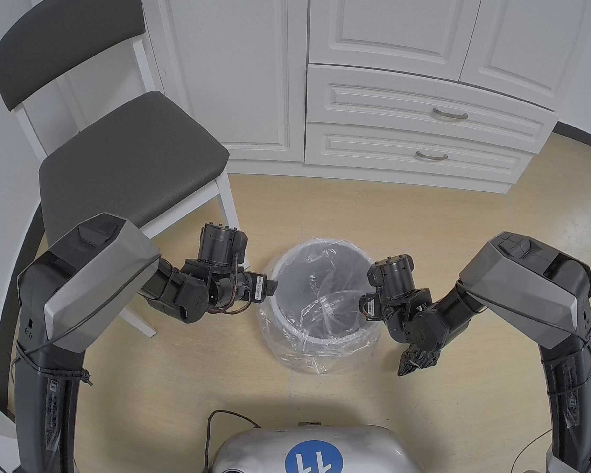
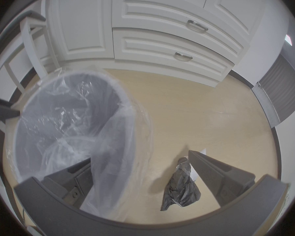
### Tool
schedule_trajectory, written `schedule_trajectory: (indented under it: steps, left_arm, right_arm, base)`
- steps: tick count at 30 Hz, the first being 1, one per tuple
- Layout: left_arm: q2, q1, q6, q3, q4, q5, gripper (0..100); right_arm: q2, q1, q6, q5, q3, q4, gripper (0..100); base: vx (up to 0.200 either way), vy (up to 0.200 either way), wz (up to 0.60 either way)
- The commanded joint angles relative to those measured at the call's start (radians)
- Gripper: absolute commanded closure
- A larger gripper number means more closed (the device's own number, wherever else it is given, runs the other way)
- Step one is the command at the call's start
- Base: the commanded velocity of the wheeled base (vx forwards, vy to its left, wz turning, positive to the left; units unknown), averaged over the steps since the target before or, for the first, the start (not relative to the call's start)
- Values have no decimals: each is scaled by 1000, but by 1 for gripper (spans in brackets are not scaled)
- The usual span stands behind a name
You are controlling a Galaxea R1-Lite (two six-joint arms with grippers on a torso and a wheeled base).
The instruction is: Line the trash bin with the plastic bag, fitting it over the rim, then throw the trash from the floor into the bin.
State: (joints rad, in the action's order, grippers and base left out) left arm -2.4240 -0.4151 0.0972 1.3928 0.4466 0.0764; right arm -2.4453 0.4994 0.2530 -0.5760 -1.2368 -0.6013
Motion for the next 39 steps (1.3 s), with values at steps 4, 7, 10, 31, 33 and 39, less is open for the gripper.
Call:
schedule_trajectory:
  steps: [4,7,10,31,33,39]
  left_arm:
    - [2,-25,7,-12,14,-6,0]
    - [-6,-30,7,-11,14,-6,0]
    - [-15,-30,7,-8,14,-6,0]
    - [-107,-5,9,68,-2,-7,0]
    - [-107,-5,9,68,-2,-7,0]
    - [-90,-5,10,58,1,-7,0]
  right_arm:
    - [-23,31,32,11,-18,-66,0]
    - [-52,30,34,11,-33,-64,0]
    - [-83,21,34,11,-49,-58,0]
    - [-141,-30,22,24,-84,-55,0]
    - [-139,-30,23,25,-85,-57,0]
    - [-100,-19,34,30,-70,-58,0]
  base:
    - [0,0,0]
    - [0,0,0]
    - [0,0,0]
    - [0,0,0]
    - [0,0,0]
    - [0,0,0]
